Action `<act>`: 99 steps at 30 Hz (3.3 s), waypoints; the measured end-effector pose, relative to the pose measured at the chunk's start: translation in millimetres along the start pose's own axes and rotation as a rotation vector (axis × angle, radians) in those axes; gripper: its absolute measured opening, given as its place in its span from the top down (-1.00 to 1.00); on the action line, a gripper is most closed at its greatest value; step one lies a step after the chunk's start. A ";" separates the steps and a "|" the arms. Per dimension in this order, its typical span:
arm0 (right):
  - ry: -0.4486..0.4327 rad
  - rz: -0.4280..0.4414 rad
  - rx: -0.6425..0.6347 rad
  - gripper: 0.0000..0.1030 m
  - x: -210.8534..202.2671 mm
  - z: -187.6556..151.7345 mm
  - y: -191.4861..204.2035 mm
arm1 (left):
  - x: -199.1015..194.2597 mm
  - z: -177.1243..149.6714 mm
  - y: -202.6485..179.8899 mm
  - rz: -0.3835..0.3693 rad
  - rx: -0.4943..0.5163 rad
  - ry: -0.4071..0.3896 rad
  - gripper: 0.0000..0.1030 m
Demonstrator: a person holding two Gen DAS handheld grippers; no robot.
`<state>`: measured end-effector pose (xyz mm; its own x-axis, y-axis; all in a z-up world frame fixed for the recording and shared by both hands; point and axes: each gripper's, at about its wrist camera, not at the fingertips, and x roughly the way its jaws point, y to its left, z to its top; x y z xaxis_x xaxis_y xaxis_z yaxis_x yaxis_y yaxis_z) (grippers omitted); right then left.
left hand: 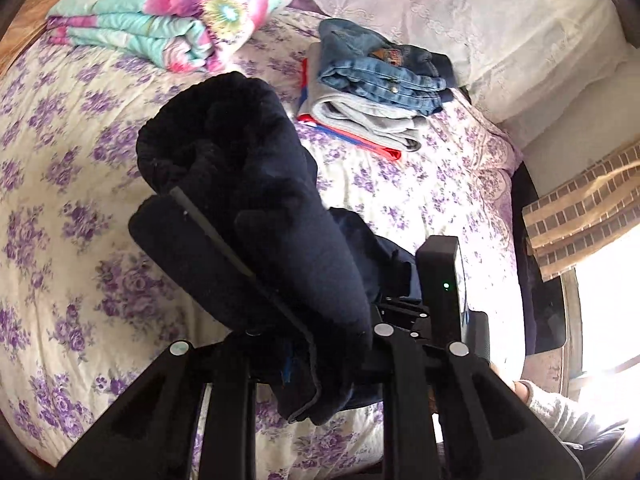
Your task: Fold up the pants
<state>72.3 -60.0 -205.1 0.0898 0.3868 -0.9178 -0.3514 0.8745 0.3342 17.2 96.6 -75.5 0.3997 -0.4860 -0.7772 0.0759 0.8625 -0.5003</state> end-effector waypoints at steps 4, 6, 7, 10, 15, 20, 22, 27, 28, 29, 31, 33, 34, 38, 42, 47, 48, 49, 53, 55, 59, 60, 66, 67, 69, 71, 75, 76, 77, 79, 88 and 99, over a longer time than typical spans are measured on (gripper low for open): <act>-0.136 0.024 0.067 0.57 -64.7 -23.5 -26.4 | 7.9 1.3 -41.4 -0.054 0.119 0.036 0.67; -0.188 -0.043 0.103 0.57 -96.7 -43.8 -49.0 | 19.2 -1.5 -65.1 -0.088 0.189 0.069 0.67; -0.205 -0.081 0.131 0.57 -111.2 -55.8 -63.1 | 27.4 -3.9 -78.8 -0.108 0.228 0.090 0.67; -0.241 -0.160 0.267 0.57 -147.5 -97.0 -111.5 | 57.1 -16.8 -122.0 -0.179 0.362 0.158 0.67; -0.264 -0.240 0.498 0.54 -173.6 -168.6 -176.9 | 166.9 -64.8 -174.8 -0.089 0.540 0.405 0.50; -0.255 -0.213 0.607 0.54 -169.4 -212.8 -194.9 | 209.7 -88.3 -189.1 -0.016 0.589 0.488 0.27; -0.273 -0.200 0.605 0.54 -172.1 -222.8 -191.7 | 191.2 -83.1 -191.3 -0.123 0.582 0.501 -0.16; -0.339 -0.022 0.610 0.11 -174.0 -202.6 -176.1 | 142.8 -57.0 -171.3 -0.308 0.449 0.445 -0.34; -0.346 0.024 0.602 0.07 -174.0 -198.9 -172.6 | 138.3 -49.1 -163.5 -0.285 0.432 0.420 -0.35; -0.345 0.056 0.590 -0.02 -172.6 -191.4 -168.6 | 137.4 -41.8 -156.5 -0.248 0.416 0.398 -0.35; -0.324 0.054 0.560 -0.07 -165.4 -178.7 -159.0 | 141.8 -24.6 -134.9 -0.140 0.375 0.368 -0.35; -0.294 0.026 0.545 -0.07 -157.7 -173.5 -155.0 | 147.7 -12.2 -110.4 -0.093 0.316 0.371 -0.35; -0.286 0.032 0.545 -0.07 -152.4 -170.7 -156.0 | 149.8 -6.9 -104.0 -0.094 0.286 0.377 -0.35; -0.272 0.121 0.581 -0.09 -125.0 -163.1 -170.6 | 163.0 -22.3 -94.5 -0.077 0.259 0.418 -0.35; -0.262 0.178 0.617 0.18 -99.9 -157.5 -179.1 | 177.2 -39.2 -104.9 -0.036 0.283 0.442 -0.36; -0.364 0.116 0.589 0.42 -144.0 -171.8 -158.2 | 169.8 -36.4 -124.2 -0.053 0.319 0.438 -0.36; -0.362 0.075 0.581 0.42 -148.8 -175.8 -155.7 | 169.3 -38.7 -127.2 -0.052 0.332 0.437 -0.37; -0.348 0.048 0.585 0.42 -148.2 -179.7 -156.5 | 171.0 -42.3 -129.1 -0.052 0.343 0.441 -0.38; -0.273 0.049 0.646 0.31 -112.1 -187.8 -178.8 | 190.1 -56.6 -134.5 -0.012 0.388 0.441 -0.57; -0.254 0.065 0.644 0.20 -109.7 -184.4 -182.0 | 186.6 -58.2 -137.4 0.003 0.413 0.441 -0.60; -0.195 -0.015 0.539 0.16 -134.1 -173.5 -167.7 | 148.0 -56.0 -127.0 0.010 0.395 0.397 -0.57; -0.189 -0.062 0.498 0.15 -144.4 -171.8 -162.1 | 134.0 -55.7 -120.4 -0.005 0.375 0.372 -0.57; -0.282 -0.367 0.216 -0.08 -208.1 -122.5 -115.5 | 72.9 -58.4 -78.5 -0.058 0.223 0.279 -0.20; -0.299 -0.321 0.165 -0.10 -210.0 -105.7 -106.1 | 67.7 -58.6 -73.2 -0.076 0.208 0.270 -0.11; -0.295 -0.212 0.050 -0.12 -198.1 -67.5 -82.7 | 66.8 -58.5 -70.1 -0.115 0.189 0.270 0.01; -0.266 -0.150 -0.052 -0.12 -167.7 -27.8 -58.5 | 72.1 -58.9 -73.6 -0.108 0.197 0.281 0.16; -0.177 -0.158 -0.151 0.00 -96.5 37.3 -32.1 | 91.3 -65.2 -84.8 -0.106 0.229 0.313 0.55; -0.156 -0.178 -0.169 0.06 -83.1 48.3 -29.5 | 95.9 -66.7 -85.3 -0.100 0.235 0.322 0.62; -0.134 -0.191 -0.178 0.16 -72.4 56.8 -26.4 | 101.0 -68.7 -86.0 -0.089 0.240 0.332 0.64; -0.077 -0.172 -0.171 0.18 -55.5 68.9 -28.0 | 110.2 -71.4 -83.3 -0.074 0.239 0.357 0.65; 0.026 -0.204 -0.095 0.85 -24.3 78.5 -34.4 | 136.1 -86.2 -66.4 -0.086 0.165 0.433 0.65; -0.091 -0.214 -0.089 -0.14 -81.8 51.2 -41.2 | 110.5 -63.8 -54.0 -0.047 0.142 0.395 -0.03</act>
<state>127.1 -112.7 -132.8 0.2532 0.2239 -0.9412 -0.3961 0.9116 0.1103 -1.0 -12.7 -158.8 0.0136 -0.5180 -0.8553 0.2219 0.8356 -0.5025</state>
